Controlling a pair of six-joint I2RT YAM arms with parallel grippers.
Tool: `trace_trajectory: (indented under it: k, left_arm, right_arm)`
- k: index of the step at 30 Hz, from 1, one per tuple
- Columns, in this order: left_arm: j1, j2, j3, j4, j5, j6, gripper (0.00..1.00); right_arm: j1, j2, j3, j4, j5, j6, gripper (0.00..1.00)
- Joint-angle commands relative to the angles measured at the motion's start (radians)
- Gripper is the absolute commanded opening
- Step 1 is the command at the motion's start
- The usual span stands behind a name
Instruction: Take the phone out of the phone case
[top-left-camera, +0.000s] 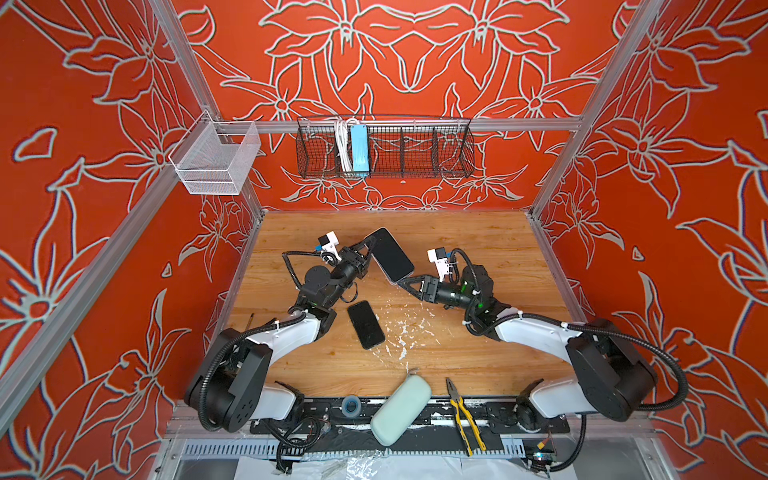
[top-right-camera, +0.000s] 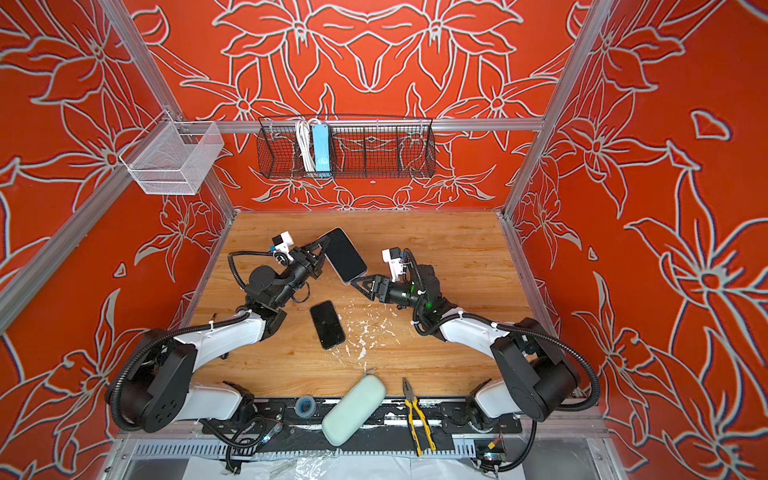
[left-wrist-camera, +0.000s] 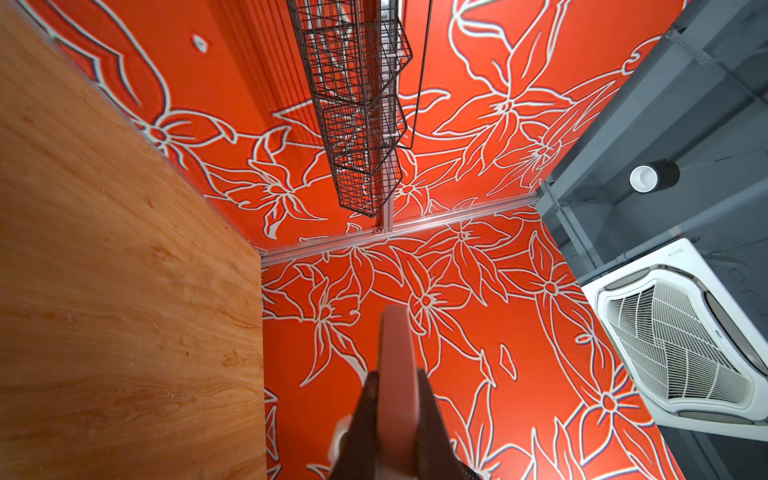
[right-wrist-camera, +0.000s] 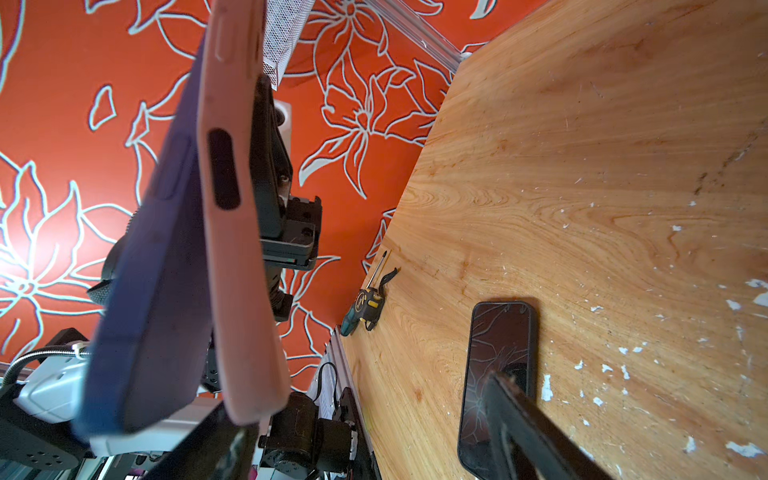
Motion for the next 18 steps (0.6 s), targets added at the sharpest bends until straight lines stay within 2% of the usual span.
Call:
trace_trajectory:
  k: [1, 18]
  left_arm:
    - [-0.021, -0.047, 0.031, 0.090, 0.026, -0.046, 0.00]
    - [-0.037, -0.057, 0.042, 0.086, 0.029, -0.041, 0.00]
  right_arm:
    - [-0.015, 0.019, 0.002, 0.025, 0.023, 0.019, 0.84]
    - [-0.045, 0.036, 0.013, 0.015, 0.016, 0.009, 0.84]
